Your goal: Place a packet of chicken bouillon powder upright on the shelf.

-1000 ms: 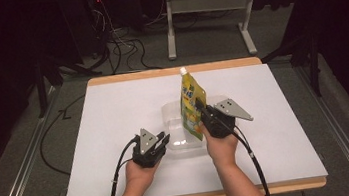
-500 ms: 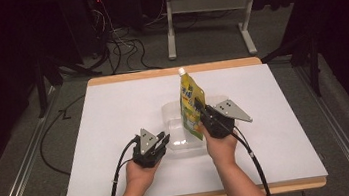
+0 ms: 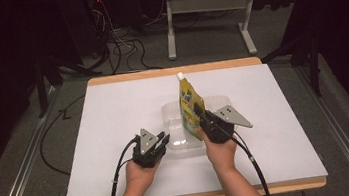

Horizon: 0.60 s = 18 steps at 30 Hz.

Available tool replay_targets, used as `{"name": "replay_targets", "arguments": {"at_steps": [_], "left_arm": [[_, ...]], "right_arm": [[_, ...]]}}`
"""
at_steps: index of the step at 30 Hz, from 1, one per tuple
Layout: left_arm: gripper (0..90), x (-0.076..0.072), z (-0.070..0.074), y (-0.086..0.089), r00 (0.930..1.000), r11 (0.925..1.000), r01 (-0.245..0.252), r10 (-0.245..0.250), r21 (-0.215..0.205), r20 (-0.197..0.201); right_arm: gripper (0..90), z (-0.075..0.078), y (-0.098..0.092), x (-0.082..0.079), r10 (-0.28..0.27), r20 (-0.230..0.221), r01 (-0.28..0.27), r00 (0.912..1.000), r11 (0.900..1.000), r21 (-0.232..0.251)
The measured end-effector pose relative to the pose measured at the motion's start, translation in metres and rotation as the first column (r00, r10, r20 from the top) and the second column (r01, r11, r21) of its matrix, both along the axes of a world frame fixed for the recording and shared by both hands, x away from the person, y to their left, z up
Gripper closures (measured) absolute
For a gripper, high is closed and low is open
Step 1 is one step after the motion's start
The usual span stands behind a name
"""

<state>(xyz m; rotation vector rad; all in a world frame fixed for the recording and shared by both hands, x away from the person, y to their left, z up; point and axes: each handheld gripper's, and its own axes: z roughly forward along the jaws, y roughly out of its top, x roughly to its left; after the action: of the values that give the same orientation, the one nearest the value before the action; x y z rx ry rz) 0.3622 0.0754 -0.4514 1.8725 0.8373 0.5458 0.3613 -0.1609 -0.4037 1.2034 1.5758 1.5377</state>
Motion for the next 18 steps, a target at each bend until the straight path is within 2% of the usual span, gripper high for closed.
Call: {"name": "replay_targets", "arguments": {"at_steps": [8,18], "left_arm": [[76.5,0.0,0.0,0.0,1.0,1.0,0.001,-0.001,0.003,0.001],[76.4,0.0,0.001,0.0,1.0,0.9999,0.005,-0.005,0.01,0.001]], "right_arm": [[89.5,-0.005,-0.003,-0.008,0.013,-0.031,-0.014,0.9994,0.999,-0.043],[88.9,-0.009,-0.001,-0.013,0.019,-0.029,-0.021,0.9994,0.997,-0.073]]}}
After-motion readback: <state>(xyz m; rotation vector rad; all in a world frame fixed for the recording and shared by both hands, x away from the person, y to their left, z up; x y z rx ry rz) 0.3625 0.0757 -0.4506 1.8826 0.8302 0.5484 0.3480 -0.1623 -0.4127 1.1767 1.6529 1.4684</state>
